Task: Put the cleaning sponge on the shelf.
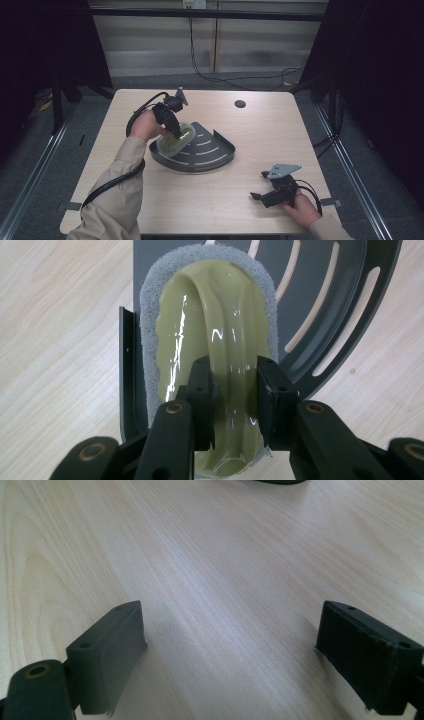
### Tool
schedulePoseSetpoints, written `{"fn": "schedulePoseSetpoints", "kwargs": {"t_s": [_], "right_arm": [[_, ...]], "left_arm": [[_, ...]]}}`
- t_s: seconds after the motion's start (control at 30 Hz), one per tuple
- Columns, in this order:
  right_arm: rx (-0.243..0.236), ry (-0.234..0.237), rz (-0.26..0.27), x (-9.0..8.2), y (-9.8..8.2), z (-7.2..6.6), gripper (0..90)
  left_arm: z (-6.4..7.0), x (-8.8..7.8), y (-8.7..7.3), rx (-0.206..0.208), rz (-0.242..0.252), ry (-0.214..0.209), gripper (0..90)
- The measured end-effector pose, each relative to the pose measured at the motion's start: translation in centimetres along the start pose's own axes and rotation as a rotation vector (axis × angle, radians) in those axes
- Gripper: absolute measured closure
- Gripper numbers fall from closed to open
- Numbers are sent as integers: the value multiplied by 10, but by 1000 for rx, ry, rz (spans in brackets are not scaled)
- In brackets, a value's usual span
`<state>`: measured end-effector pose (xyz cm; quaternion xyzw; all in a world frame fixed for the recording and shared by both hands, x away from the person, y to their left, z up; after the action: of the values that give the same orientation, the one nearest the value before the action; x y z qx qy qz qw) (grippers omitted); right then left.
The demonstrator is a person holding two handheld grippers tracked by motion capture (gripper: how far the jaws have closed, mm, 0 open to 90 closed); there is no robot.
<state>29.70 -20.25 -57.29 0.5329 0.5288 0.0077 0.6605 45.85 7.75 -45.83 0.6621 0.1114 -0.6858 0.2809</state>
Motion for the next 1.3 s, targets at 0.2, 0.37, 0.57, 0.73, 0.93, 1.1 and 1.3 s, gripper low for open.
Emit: {"fn": "schedulePoseSetpoints", "kwargs": {"t_s": [0.2, 0.37, 0.57, 0.73, 0.93, 1.1, 1.3], "right_arm": [[0, 0, 0, 0, 0, 0, 114], [-1, 0, 0, 0, 0, 0, 114], [0, 0, 0, 0, 0, 0, 114], [-1, 0, 0, 0, 0, 0, 114], [0, 0, 0, 0, 0, 0, 114], [0, 0, 0, 0, 0, 0, 114], [0, 0, 0, 0, 0, 0, 114]], "left_arm": [[-1, 6, 4, 0, 2, -5, 712], [-3, 11, 5, -3, -4, -6, 712], [-7, 19, 6, -11, -4, -1, 712], [-9, 25, 6, -22, -1, -2, 712], [-12, 31, 3, -32, -8, 0, 712], [-15, 37, -2, -43, -12, -1, 712], [-22, 42, -9, -54, -18, 3, 711]]}}
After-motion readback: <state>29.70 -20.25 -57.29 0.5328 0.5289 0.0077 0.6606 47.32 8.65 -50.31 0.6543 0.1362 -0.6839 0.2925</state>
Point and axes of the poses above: each handheld gripper's, and its own axes: x roughly forward along the jaws, y roughly out of its top, z roughly to its right, the point moved 9 cm from there along x, roughly forward along the jaws, and after that the axes turned 8 degrees about x, right-handed, at the moved point
